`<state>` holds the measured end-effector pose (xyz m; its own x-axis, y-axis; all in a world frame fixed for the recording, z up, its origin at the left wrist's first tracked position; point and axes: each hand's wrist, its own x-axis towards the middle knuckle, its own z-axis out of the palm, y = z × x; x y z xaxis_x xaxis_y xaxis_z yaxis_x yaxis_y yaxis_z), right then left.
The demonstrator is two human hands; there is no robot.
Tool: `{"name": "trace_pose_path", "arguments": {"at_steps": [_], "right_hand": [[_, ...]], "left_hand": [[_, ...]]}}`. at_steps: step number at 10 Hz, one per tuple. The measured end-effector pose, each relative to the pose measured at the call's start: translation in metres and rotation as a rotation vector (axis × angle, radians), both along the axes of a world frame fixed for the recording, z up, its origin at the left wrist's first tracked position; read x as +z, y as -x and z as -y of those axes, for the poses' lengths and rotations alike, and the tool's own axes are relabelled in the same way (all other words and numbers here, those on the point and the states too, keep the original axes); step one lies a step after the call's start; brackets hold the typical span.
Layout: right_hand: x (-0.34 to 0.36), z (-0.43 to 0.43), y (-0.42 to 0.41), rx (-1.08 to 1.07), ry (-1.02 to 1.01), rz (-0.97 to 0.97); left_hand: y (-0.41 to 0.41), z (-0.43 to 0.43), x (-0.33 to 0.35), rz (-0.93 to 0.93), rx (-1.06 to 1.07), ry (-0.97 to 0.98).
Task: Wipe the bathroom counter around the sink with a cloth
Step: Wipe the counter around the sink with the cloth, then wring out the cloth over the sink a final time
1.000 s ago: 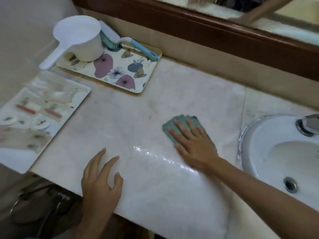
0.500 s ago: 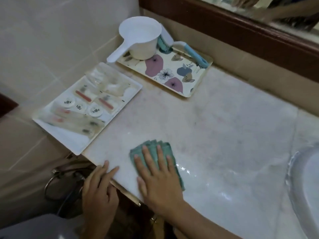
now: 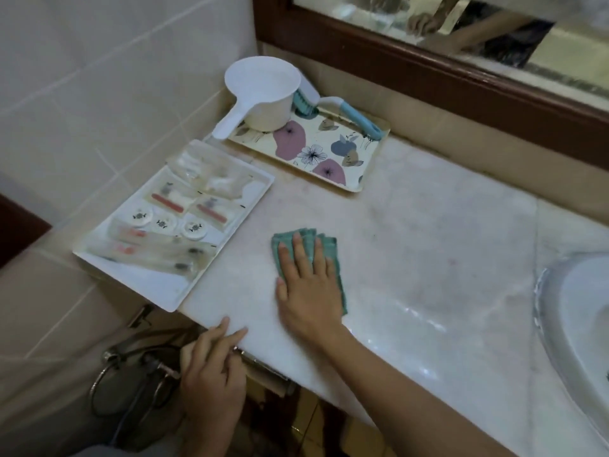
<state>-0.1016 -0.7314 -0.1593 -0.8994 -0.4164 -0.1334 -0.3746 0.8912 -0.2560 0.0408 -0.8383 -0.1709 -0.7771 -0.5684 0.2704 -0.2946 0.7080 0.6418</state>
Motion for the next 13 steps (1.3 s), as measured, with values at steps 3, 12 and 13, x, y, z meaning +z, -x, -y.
{"name": "trace_pose_path", "arguments": {"at_steps": [3, 12, 13], "right_hand": [[0.004, -0.107, -0.115, 0.168, -0.052, -0.051], [0.132, -0.539, -0.136, -0.889, 2.324, 1.243], [0.149, -0.578, -0.129, -0.8, 2.205, 1.209]], "left_hand": [[-0.011, -0.001, 0.008, -0.021, -0.197, -0.118], [0.086, -0.489, 0.106, -0.432, -1.579, 0.56], [0.111, -0.522, 0.12, -0.553, -1.619, 0.584]]}}
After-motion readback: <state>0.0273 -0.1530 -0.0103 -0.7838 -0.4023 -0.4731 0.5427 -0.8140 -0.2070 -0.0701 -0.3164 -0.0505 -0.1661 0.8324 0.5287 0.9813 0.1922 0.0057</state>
